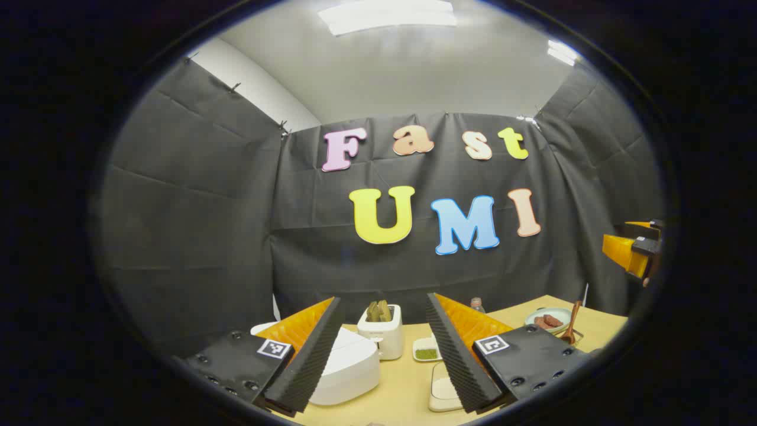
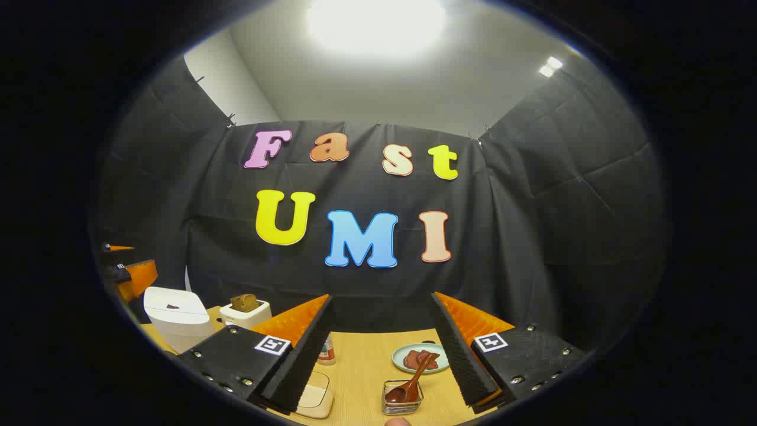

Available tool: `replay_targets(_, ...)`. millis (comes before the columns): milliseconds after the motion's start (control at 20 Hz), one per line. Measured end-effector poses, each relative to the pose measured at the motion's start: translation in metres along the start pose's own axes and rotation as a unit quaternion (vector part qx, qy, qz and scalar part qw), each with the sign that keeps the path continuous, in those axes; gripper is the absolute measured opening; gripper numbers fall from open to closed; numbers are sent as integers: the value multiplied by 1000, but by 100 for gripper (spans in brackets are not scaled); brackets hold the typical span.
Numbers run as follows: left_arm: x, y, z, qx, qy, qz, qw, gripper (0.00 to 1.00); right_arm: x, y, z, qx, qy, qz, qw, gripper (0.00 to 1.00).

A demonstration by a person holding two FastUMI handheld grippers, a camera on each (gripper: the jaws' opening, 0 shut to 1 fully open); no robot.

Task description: Close the left gripper, press the button to open the rice cooker; take a wooden spoon from the chopstick holder with the right hand, scoop a spoonful of rice and pour it into the rice cooker, then put the wooden spoon back into the chopstick holder.

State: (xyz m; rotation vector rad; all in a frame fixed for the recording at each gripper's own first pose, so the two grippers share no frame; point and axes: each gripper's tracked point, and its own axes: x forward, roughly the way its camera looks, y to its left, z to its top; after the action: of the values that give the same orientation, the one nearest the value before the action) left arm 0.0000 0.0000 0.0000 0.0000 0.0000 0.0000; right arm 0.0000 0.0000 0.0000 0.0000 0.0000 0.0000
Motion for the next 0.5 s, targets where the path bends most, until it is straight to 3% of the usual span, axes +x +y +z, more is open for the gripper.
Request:
replay_targets(50, 1, 0, 5, 1, -3, 1, 1000, 92, 1, 4, -2, 2, 3, 5, 1000, 97)
replay_targets(150, 0, 1, 11, 1, -11, 4, 1000, 97, 5, 5, -1, 3, 1, 7, 1000, 97)
replay_targets(200, 0, 2, 12, 1, -12, 6, 1000, 92, 6, 5, 1, 5, -4, 6, 1000, 97)
replay_targets(250, -2, 2, 14, 3, -14, 8, 1000, 97, 6, 6, 3, 6, -9, 7, 1000, 97)
replay_targets(300, -3, 1, 16, 6, -15, 11, 1000, 92, 7, 7, 4, 3, -13, 9, 1000, 97)
replay_targets(400, -10, 2, 22, 12, -24, 16, 1000, 97, 9, 9, -1, -2, -11, 12, 1000, 97)
replay_targets(450, -13, 3, 24, 15, -26, 19, 999, 92, 10, 11, -3, -1, -6, 16, 1000, 97)
replay_targets(500, -16, 4, 26, 15, -27, 21, 999, 97, 11, 13, -5, 1, -2, 19, 1000, 97)
